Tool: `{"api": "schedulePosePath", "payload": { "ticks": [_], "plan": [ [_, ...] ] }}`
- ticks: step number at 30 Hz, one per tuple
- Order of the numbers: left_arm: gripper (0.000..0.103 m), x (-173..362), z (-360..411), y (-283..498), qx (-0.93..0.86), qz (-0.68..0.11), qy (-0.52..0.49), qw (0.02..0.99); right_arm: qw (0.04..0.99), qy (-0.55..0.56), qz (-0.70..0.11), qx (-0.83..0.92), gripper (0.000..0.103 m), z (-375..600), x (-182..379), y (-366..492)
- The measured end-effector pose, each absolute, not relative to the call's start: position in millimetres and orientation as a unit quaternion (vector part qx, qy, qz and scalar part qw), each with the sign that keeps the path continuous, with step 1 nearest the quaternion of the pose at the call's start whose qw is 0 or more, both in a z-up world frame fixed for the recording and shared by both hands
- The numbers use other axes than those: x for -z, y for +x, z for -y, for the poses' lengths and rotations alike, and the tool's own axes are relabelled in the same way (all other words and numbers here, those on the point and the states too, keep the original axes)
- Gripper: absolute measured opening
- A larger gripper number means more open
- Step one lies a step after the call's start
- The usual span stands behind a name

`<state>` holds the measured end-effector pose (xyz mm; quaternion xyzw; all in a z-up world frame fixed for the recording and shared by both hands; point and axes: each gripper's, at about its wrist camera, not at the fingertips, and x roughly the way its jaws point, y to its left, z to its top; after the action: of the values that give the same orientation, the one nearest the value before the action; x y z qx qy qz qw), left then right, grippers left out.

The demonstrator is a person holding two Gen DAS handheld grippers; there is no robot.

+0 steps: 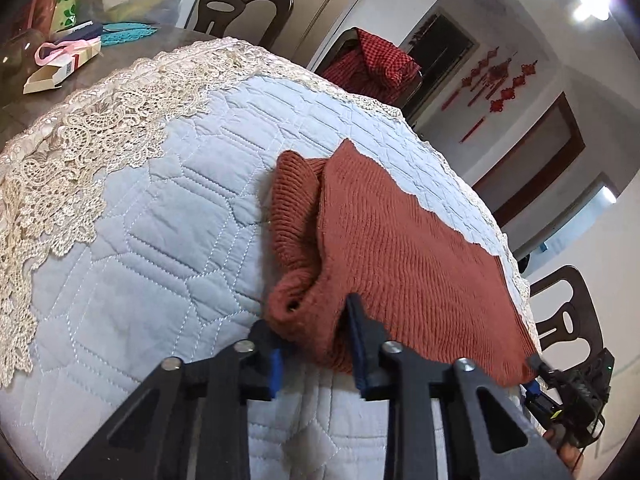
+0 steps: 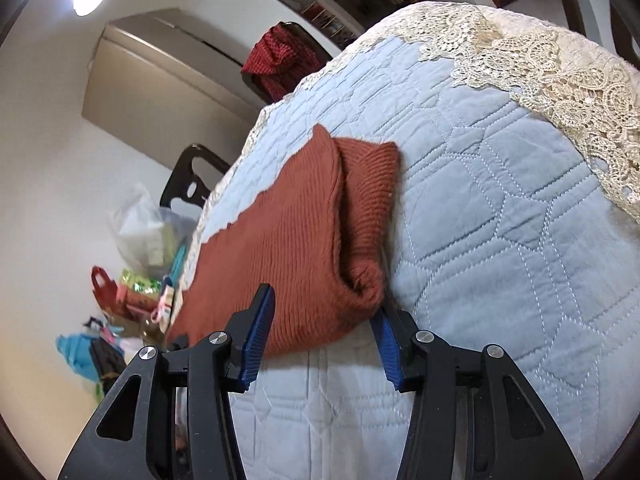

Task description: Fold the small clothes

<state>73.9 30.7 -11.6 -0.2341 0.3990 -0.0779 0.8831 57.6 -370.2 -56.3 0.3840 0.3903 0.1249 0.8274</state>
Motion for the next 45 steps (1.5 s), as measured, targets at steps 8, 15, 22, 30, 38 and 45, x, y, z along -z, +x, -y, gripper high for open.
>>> {"api": "schedulePosePath", "payload": {
  "ticks": [8,15,22,30,38,45],
  "plan": [
    [0.014,-8,-29,59,0.094,-0.387,-0.215,0.892,0.827,0.383,-0.389,-0.132,0.014,375,48,51],
    [0.013,-15,-37,10,0.121,-0.392,-0.229,0.883,0.830,0.369,-0.392,-0.146,0.014,380,29,14],
    [0.013,-5,-37,-41,0.122,-0.409,-0.237,0.873,0.825,0.362,-0.412,-0.135,0.014,389,31,-29],
    [0.016,5,-39,-39,0.127,-0.423,-0.227,0.868,0.814,0.366,-0.433,-0.126,0.015,392,54,-29],
    [0.037,-23,-58,-47,0.093,-0.383,-0.197,0.898,0.876,0.270,-0.389,-0.088,0.020,389,7,-51],
    [0.050,-14,-38,-2,0.107,-0.394,-0.171,0.897,0.883,0.205,-0.373,-0.199,0.020,307,-8,-23]
  ]
}}
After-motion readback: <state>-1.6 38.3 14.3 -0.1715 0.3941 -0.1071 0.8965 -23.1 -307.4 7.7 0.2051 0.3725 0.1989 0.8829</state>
